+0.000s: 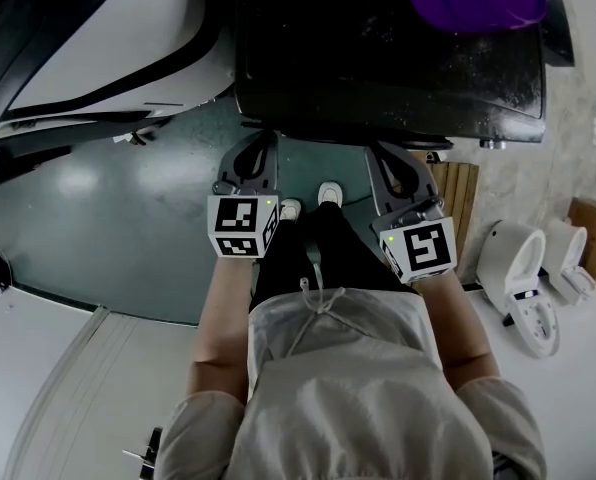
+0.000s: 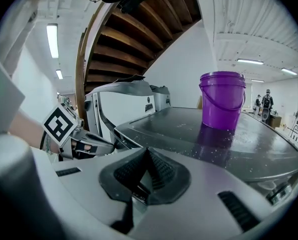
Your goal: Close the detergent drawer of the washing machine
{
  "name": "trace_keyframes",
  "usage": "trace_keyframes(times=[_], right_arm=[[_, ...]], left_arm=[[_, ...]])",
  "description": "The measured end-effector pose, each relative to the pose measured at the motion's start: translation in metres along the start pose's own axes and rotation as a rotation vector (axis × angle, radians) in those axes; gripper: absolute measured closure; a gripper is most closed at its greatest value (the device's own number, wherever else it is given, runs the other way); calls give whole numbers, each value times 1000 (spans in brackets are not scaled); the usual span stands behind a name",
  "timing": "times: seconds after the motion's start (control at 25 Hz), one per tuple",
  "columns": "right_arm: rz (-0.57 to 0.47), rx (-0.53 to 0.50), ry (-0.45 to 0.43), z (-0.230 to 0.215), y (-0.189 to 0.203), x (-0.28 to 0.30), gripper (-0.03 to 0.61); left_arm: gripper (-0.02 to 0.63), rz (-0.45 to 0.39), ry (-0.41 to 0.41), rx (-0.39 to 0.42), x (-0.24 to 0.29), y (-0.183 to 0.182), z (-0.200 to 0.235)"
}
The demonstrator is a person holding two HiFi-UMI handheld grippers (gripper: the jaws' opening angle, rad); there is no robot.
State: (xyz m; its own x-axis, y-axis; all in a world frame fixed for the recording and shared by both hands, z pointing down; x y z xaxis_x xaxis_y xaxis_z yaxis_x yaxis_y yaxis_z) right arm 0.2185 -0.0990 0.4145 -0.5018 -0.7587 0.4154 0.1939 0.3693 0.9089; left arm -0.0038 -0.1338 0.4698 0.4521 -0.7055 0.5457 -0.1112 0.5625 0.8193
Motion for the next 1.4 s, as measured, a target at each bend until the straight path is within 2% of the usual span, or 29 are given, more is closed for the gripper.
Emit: trace_keyframes(times=[0.6, 0.92, 1.16, 1.4], right_arm=[[-11, 17, 20, -11, -8, -1, 574], [-9, 7, 12, -9, -9, 0, 574], [-13, -2, 16, -4, -12, -3, 574], [-40, -20, 54, 3, -25, -18, 574]], left_arm=[[595, 27, -29, -70, 10, -8, 2], [595, 8, -42, -136, 14, -11, 5], [595, 7, 1, -114, 14, -9, 8], [595, -17, 40, -26, -7, -16, 2]])
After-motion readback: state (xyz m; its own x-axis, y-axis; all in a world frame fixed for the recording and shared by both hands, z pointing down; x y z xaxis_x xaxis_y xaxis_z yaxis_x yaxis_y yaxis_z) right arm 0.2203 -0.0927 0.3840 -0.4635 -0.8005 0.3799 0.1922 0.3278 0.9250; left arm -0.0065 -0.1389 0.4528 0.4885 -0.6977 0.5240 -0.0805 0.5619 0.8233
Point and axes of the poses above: the fingertips, and each gripper's own axes: x forward along the fingers, z to its left, y out of its underside, the point moved 8 cm from there along -x, backward along the fingers, and after that the axes turned 1 degree about -y, right-handed, at the moved point
